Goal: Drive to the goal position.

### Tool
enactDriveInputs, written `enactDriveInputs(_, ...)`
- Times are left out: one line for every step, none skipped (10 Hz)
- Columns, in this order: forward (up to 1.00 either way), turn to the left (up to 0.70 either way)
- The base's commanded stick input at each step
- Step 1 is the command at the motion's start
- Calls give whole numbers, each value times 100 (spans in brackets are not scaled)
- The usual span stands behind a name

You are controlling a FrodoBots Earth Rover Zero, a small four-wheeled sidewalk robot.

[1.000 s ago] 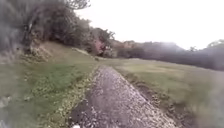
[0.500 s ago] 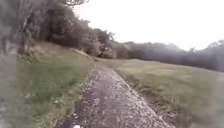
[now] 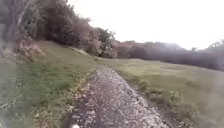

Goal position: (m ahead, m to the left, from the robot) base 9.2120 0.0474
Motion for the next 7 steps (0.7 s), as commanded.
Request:
enactDriveInputs(85, 0)
enactDriveInputs(85, 0)
enactDriveInputs(85, 18)
enactDriveInputs(85, 13)
enactDriveInputs(85, 0)
enactDriveInputs(85, 0)
enactDriveInputs(85, 0)
